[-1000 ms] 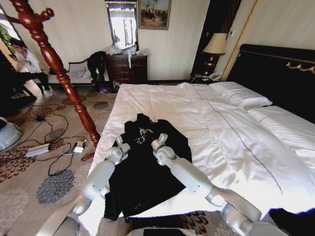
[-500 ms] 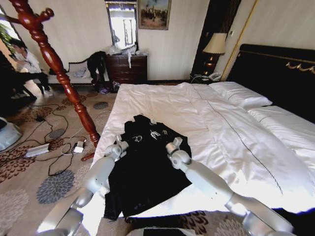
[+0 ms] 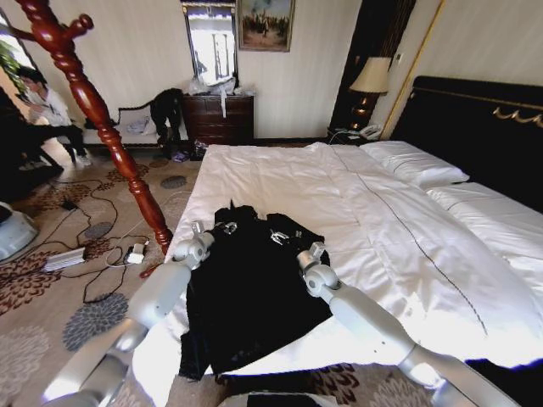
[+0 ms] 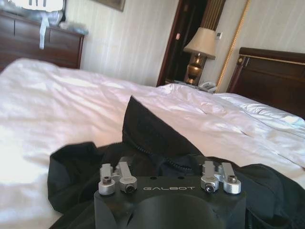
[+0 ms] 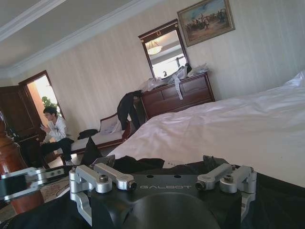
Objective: Pick up the clothes from the bed and hang them on the clothes hanger.
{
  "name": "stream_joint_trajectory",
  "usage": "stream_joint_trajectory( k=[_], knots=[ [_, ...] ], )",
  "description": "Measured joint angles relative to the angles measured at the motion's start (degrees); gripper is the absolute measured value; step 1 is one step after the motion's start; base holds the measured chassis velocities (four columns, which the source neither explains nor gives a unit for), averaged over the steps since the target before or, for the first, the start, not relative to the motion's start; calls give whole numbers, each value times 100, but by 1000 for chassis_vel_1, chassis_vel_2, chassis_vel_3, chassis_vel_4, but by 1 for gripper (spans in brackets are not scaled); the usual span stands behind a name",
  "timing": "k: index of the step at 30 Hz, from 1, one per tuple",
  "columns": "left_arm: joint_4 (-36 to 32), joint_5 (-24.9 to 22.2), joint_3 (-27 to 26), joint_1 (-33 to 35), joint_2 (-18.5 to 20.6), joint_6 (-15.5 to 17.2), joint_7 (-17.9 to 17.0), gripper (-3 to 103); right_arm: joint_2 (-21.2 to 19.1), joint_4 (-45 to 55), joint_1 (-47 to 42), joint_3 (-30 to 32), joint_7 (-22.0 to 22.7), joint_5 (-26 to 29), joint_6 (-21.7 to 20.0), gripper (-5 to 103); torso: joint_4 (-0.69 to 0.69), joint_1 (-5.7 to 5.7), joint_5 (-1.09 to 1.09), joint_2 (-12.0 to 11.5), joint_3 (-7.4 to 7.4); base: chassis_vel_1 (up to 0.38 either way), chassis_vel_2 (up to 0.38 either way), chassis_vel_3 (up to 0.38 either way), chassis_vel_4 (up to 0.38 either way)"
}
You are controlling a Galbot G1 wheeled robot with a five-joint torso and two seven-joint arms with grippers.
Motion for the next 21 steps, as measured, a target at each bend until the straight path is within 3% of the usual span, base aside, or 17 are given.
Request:
stream_joint_trajectory(
  k=[3,5,9,12,18,21],
  knots=[
    [-809,-41,-193,543,291,69,-306,84,8,4,19,62,59,2,-62,100,-1,-1,0,0,-1,0,0,0,0],
    [-890,-65,-222,615,320,99,-347,84,10,13,14,83,74,3,-78,100,0,-1,0,0,-1,0,0,0,0],
    [-1534,-11,-568,1712,562,378,-824,99,-11,212,-254,365,189,-9,-240,100,2,-2,0,0,-1,0,0,0,0],
    [-1691,111,-734,2231,538,476,-1024,100,-42,339,-477,480,240,-48,-306,100,1,-2,-1,0,-1,0,0,0,0],
    [-1794,438,-793,2702,449,526,-1090,101,-86,473,-808,625,271,-139,-326,100,-3,-2,0,1,-1,0,0,0,0],
    [-1824,463,-781,2760,405,516,-1096,92,-94,519,-913,695,291,-166,-332,100,0,-2,2,0,-1,0,0,0,0]
  ],
)
